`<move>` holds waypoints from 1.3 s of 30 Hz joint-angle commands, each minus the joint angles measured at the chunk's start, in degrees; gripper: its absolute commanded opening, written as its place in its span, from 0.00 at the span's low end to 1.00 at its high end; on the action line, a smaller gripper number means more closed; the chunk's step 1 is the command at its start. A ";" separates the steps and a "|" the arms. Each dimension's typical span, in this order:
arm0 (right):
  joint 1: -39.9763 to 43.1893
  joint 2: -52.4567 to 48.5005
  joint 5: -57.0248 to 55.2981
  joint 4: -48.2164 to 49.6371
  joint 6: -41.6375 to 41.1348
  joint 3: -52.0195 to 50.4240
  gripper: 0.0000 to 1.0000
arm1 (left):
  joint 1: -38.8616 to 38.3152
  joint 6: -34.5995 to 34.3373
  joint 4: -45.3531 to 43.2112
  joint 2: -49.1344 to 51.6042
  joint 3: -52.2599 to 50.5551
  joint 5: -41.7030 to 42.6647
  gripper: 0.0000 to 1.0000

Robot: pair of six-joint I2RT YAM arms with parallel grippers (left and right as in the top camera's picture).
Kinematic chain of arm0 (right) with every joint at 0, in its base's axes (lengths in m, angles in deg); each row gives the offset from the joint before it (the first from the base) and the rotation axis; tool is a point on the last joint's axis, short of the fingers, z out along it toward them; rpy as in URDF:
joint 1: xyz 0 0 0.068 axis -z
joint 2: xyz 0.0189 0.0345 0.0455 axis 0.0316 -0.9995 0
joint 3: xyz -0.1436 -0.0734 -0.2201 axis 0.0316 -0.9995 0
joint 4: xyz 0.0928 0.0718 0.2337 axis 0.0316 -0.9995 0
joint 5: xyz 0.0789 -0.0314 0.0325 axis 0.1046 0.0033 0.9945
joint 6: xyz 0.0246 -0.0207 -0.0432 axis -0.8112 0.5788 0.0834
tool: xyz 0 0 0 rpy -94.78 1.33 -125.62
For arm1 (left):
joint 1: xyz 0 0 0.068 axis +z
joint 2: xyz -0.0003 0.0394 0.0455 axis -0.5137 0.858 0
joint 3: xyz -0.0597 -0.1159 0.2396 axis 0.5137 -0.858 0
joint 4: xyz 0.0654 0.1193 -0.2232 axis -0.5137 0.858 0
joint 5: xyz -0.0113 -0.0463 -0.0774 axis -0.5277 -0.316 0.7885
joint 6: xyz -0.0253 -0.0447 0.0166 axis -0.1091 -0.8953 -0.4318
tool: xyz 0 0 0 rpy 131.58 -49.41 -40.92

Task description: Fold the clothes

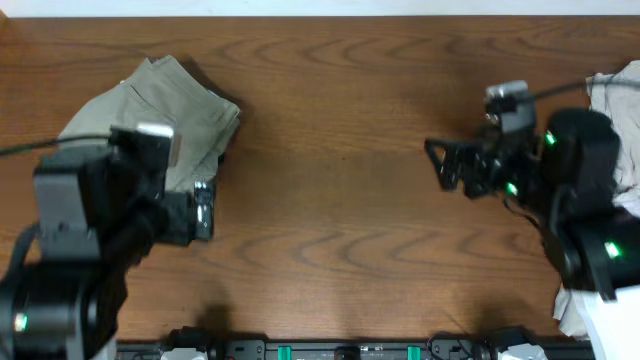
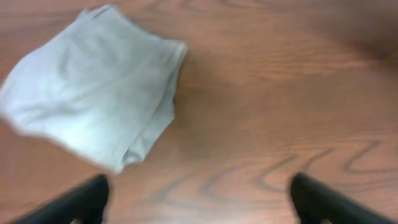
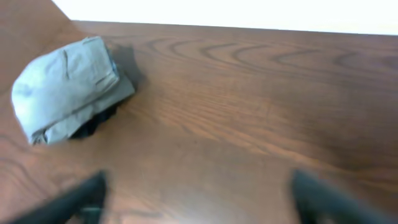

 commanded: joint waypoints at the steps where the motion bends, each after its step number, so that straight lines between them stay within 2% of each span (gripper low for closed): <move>1: 0.11 2.91 -0.13 -2.58 1.05 0.57 0.99 | -0.31 -1.22 1.40 -1.81 0.44 -3.96 0.98; 13: 0.11 6.10 -0.15 -11.85 1.05 0.57 0.99 | -0.31 -1.20 2.01 -2.08 0.35 -3.93 0.98; 28: 0.11 7.52 -0.98 -18.36 1.86 0.52 0.99 | -0.31 -1.20 2.01 -2.08 0.35 -3.93 0.98; 30: 0.22 9.77 -4.52 -16.02 2.36 -0.46 0.99 | -0.31 -1.20 2.01 -2.08 0.35 -3.93 0.98; 33: 2.16 14.40 -8.09 -7.48 2.40 -4.96 0.99 | -0.31 -1.20 2.01 -2.08 0.35 -3.93 0.98; 39: 10.84 24.85 -8.00 8.28 2.56 -22.64 0.99 | -0.31 -1.20 2.01 -2.08 0.35 -3.93 0.98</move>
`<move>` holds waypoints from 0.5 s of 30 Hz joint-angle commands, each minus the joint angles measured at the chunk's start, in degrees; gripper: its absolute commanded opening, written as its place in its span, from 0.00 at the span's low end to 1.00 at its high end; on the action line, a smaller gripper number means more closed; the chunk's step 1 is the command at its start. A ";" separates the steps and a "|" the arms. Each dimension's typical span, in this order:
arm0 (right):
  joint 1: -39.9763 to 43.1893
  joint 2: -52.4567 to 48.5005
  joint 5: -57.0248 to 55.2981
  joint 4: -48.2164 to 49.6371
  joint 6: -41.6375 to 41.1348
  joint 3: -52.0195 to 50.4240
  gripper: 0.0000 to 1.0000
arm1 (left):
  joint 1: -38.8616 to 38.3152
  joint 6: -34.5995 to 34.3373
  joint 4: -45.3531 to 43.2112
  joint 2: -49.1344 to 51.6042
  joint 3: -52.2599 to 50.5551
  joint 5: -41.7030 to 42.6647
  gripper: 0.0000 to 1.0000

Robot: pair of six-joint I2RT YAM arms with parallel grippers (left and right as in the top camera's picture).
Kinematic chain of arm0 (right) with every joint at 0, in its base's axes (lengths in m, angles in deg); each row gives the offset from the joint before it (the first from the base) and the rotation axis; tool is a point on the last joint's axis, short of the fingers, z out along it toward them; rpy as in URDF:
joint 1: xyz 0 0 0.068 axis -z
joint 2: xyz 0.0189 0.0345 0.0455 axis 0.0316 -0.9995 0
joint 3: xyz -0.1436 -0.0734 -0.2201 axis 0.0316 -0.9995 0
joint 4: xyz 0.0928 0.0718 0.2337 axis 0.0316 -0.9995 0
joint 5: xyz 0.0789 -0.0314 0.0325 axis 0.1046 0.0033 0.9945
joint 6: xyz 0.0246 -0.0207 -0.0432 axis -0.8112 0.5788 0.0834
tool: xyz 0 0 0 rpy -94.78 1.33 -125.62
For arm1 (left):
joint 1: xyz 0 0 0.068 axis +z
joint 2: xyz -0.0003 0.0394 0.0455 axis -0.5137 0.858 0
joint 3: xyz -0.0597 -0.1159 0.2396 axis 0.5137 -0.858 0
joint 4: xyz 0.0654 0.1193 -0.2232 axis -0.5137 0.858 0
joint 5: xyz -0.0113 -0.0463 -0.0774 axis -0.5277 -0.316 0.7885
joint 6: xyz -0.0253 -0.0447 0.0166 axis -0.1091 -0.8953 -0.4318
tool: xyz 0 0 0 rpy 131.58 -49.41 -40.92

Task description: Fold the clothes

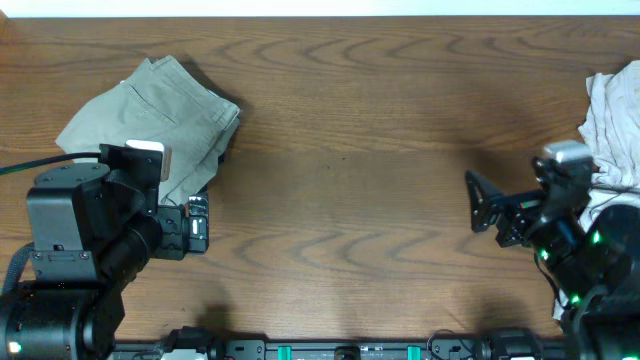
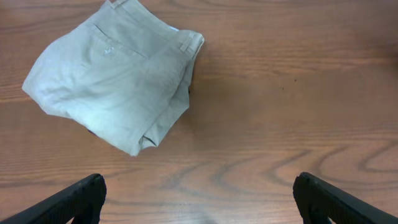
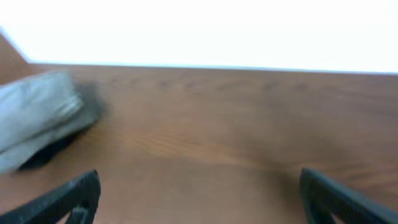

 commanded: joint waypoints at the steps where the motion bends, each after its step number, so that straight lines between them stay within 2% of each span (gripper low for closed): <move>1: 3.56 5.16 -1.68 4.11 0.74 -10.71 0.99 | -0.26 -0.63 0.00 -0.04 0.37 -0.81 0.98; 4: 3.76 11.82 -1.75 9.07 0.81 -20.24 0.99 | -0.26 -0.63 0.00 -0.04 0.37 -0.81 0.98; 8: 3.80 20.83 -1.70 11.10 0.74 -30.91 0.99 | -0.26 -0.63 0.00 -0.04 0.37 -0.81 0.98; 15: 3.80 32.74 -1.16 13.09 0.70 -41.13 0.99 | -0.26 -0.63 0.00 -0.04 0.37 -0.81 0.98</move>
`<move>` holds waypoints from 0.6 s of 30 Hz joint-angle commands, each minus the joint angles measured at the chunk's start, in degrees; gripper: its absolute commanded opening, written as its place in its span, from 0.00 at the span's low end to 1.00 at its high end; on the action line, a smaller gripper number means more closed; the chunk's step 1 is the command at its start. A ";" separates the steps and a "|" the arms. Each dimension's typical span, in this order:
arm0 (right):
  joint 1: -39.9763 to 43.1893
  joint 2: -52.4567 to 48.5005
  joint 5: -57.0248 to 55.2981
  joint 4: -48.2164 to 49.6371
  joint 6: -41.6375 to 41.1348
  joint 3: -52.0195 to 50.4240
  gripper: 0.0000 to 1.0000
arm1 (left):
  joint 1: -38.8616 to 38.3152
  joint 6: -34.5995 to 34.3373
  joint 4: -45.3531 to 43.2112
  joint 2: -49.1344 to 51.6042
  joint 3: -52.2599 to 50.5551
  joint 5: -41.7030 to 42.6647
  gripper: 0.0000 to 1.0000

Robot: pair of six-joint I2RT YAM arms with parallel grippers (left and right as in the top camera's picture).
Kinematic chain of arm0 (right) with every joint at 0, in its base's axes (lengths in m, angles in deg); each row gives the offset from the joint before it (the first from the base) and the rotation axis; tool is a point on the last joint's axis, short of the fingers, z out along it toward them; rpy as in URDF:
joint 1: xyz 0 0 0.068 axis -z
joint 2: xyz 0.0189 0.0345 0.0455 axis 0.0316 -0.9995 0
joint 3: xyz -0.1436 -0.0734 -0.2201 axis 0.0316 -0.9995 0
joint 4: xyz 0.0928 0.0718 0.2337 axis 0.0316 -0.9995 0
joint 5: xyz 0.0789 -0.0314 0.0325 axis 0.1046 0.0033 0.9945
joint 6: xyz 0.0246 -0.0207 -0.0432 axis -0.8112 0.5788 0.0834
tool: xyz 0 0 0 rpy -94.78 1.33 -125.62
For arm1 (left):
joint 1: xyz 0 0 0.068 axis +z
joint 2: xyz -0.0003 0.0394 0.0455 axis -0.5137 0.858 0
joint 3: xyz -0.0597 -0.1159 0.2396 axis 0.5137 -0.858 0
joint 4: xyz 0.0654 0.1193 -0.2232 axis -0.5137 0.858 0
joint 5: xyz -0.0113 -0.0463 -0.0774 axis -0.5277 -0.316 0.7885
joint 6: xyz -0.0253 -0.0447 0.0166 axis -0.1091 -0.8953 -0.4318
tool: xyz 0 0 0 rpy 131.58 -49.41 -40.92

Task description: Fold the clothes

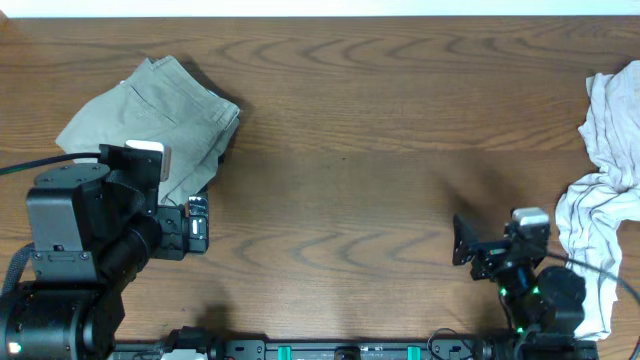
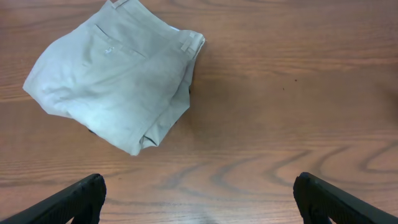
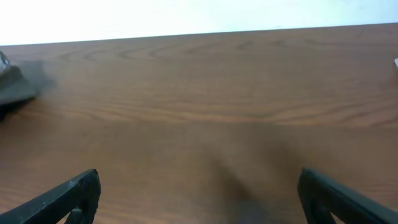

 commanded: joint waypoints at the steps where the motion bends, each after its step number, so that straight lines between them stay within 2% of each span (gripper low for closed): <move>1: 0.59 4.63 0.11 0.59 0.72 -2.36 0.99 | -0.24 -0.55 0.00 -0.04 0.37 -0.68 0.98; 18: 0.63 6.10 -0.31 6.10 0.74 -8.48 0.99 | -0.24 -0.55 0.00 -0.04 0.37 -0.68 0.98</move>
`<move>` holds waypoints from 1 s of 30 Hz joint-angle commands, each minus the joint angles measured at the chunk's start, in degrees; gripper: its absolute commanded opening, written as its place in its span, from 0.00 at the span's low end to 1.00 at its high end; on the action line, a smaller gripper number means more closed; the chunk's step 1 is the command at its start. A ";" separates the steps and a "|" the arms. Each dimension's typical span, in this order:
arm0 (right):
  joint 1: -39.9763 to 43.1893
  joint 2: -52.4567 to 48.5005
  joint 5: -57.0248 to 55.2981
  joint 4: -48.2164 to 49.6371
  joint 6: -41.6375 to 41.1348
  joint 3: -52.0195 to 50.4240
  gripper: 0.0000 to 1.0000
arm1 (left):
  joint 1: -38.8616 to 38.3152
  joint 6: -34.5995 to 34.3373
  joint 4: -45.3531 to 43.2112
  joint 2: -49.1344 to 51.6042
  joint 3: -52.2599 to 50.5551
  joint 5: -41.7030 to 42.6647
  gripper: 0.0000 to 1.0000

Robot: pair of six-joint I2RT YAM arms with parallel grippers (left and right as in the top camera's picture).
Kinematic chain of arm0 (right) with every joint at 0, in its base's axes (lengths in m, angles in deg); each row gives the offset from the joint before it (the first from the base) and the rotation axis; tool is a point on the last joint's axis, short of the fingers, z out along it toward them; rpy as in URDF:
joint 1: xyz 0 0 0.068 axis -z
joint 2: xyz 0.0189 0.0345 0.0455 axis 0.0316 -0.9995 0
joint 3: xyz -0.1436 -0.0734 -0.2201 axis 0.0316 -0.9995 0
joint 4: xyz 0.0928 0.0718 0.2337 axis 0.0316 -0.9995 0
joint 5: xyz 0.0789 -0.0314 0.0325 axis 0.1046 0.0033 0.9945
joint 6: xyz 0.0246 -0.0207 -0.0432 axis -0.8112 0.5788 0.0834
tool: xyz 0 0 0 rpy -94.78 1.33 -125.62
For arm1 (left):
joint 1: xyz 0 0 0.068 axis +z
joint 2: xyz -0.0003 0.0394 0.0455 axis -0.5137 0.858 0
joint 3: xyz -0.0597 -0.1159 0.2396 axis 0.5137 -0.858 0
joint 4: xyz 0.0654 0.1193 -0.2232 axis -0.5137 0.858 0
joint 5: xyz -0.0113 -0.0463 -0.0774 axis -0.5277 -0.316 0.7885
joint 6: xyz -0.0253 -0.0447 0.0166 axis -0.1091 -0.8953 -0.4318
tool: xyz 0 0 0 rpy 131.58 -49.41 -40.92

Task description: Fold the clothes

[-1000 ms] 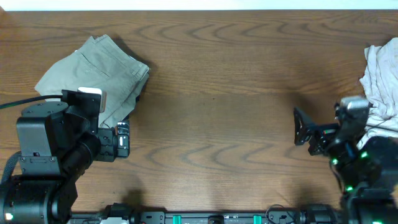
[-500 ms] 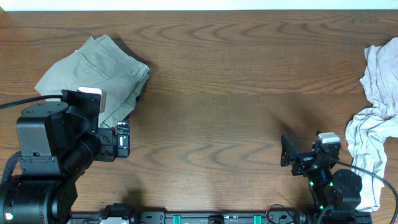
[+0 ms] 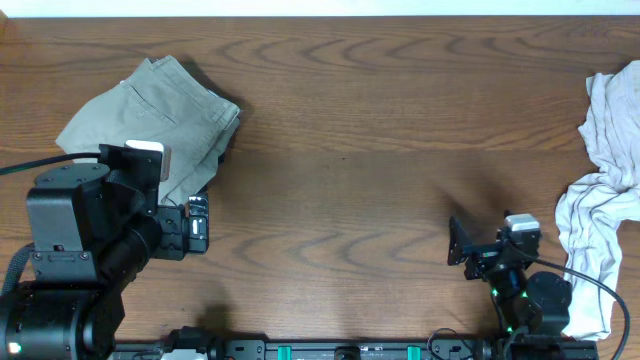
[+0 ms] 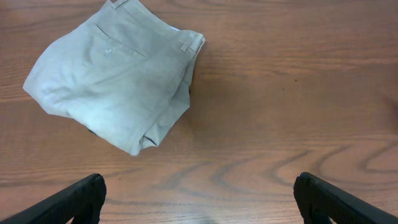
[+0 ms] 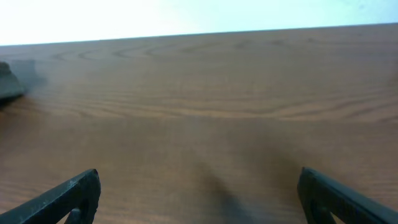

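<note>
Folded khaki shorts (image 3: pixel 150 115) lie at the table's far left, also in the left wrist view (image 4: pixel 115 84). A rumpled white garment (image 3: pixel 605 180) lies unfolded along the right edge. My left gripper (image 3: pixel 200 225) stands open just below the shorts, nothing between its fingers (image 4: pixel 71 199). My right gripper (image 3: pixel 458 243) is open and empty near the front edge, left of the white garment; its fingers (image 5: pixel 68 196) frame bare wood.
The brown wooden table (image 3: pixel 350 150) stretches between the two garments. A white wall shows beyond the table's far edge (image 5: pixel 199 15). The arm bases and a rail sit along the front edge (image 3: pixel 340 350).
My right gripper has shifted slightly toward the front edge. The left arm and both garments have not moved.
My left gripper was open beside the folded shorts, my right gripper open at mid-right near the white garment. Then the left arm had drawn back toward the front; the right arm was lower each time, and now sits at the front edge.
</note>
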 commanded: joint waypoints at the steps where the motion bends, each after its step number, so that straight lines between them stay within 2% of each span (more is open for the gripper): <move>1: 0.63 0.44 0.22 0.70 0.72 -0.39 0.99 | -0.24 -0.55 -0.04 -0.04 0.37 -0.70 0.98; 30: 0.63 0.44 0.20 0.66 0.74 -0.39 0.99 | -0.61 0.24 -0.11 -0.92 0.37 -1.55 0.98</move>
